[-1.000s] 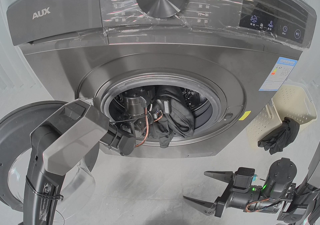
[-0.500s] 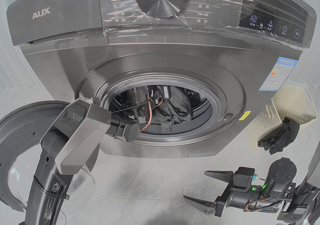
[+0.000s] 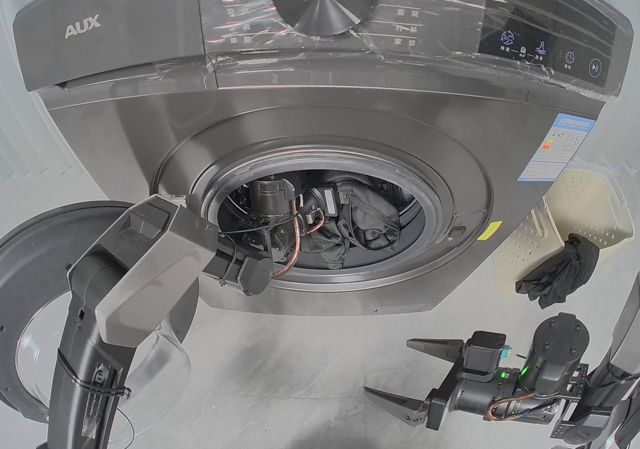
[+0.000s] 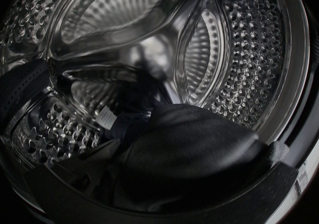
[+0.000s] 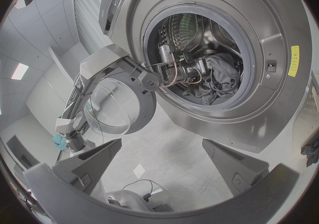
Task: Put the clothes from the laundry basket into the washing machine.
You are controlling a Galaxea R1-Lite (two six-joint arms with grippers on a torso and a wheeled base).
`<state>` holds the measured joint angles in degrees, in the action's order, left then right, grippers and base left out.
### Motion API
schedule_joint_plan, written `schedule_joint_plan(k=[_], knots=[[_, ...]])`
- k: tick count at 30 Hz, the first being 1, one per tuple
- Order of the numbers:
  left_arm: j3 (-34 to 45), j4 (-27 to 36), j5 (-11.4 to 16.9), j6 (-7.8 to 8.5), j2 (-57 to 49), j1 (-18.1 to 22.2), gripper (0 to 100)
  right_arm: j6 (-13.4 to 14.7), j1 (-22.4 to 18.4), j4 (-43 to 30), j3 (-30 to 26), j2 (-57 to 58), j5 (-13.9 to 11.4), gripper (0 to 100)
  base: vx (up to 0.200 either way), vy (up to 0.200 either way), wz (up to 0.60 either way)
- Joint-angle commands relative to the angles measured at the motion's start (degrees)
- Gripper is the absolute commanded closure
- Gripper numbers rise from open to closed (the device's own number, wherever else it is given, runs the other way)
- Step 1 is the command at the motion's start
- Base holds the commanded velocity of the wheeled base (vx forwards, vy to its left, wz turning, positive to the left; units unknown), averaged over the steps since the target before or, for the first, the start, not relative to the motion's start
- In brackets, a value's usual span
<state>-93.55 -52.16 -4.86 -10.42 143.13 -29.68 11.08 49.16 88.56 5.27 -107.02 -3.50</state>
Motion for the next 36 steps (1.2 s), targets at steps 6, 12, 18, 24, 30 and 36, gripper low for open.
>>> schedule_joint_plan(k=[6, 12, 18, 24, 30, 36], knots=[[6.80, 0.40, 2.40, -0.04, -2.15, -2.40, 0, 0.08, 0.67, 0.03, 0.45, -0.12, -0.02, 0, 0.000, 0.000, 0.00], [2.41, 1.45, 2.32, 0.23, 3.12, -3.27, 0, 0.08, 0.67, 0.03, 0.45, -0.21, -0.02, 0, 0.000, 0.000, 0.00], [-5.24, 2.86, 0.47, 1.11, 6.99, -3.19, 100, 0.17, 0.85, 0.03, 0.36, -1.17, -0.02, 0, 0.000, 0.000, 0.00], [-21.04, 3.91, -7.53, 1.11, 14.11, -0.46, 100, 0.17, 0.85, 0.12, 0.45, -1.61, -0.02, 0, 0.000, 0.000, 0.00], [-21.04, 3.91, -8.41, 1.02, 13.76, 1.21, 100, 0.17, 0.85, 0.12, 0.45, -1.79, -0.02, 0, 0.000, 0.000, 0.00], [-21.04, 4.00, -8.50, 1.02, 13.23, 1.38, 0, 0.08, 0.67, 0.12, 0.53, -1.96, -0.02, 0, 0.000, 0.000, 0.00]])
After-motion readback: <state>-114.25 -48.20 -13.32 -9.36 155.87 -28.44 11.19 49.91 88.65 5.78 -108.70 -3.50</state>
